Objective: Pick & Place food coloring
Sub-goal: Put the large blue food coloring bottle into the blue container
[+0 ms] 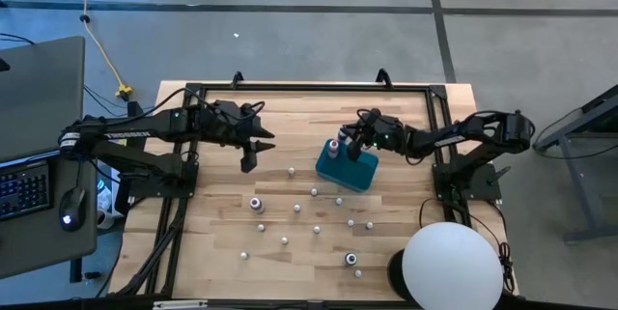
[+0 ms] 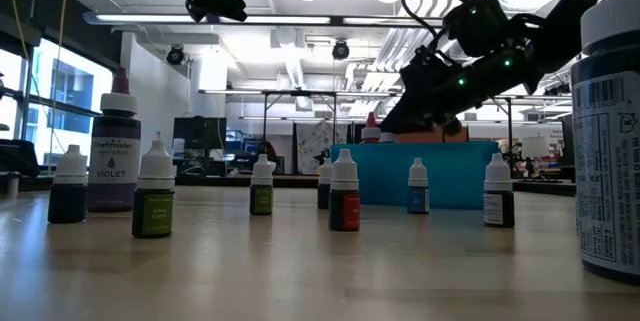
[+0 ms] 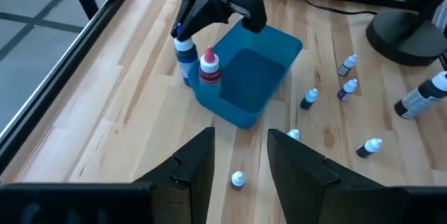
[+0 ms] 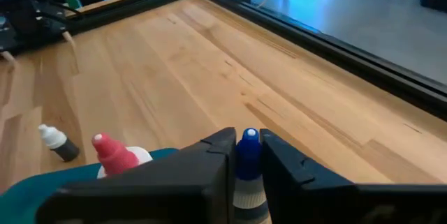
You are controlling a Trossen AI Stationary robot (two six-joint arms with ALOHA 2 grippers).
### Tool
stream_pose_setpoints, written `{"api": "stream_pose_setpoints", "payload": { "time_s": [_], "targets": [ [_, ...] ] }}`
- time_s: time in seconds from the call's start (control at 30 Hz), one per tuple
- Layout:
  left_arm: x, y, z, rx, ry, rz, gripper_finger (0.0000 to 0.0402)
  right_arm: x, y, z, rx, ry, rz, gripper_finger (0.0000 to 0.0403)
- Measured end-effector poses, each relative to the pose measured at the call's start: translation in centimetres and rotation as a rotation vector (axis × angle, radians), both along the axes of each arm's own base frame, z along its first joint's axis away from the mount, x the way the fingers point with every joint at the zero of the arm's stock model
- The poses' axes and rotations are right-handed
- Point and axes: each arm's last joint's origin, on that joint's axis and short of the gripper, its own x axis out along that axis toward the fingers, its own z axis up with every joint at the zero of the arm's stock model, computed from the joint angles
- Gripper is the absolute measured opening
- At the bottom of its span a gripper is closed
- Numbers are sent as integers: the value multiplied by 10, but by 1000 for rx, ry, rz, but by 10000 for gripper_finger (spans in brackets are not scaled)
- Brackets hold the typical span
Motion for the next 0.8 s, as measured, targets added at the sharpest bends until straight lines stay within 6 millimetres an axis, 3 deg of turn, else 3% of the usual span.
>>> {"api": "stream_pose_setpoints", "payload": {
  "time_s": [0.23, 0.43, 0.67, 0.8],
  "targets": [
    [0, 0, 0, 3, 1, 13, 131, 2, 2, 6, -37, -48, 30, 38],
    [0, 0, 0, -1, 1, 15, 131, -7, 8, 39, -156, -126, 9, 38],
    [0, 0, 0, -28, -3, 32, 131, -27, 44, 74, -213, -141, 23, 38],
    [0, 0, 0, -41, -6, 41, 131, -30, 65, 73, -174, -112, 68, 38]
  ]
}}
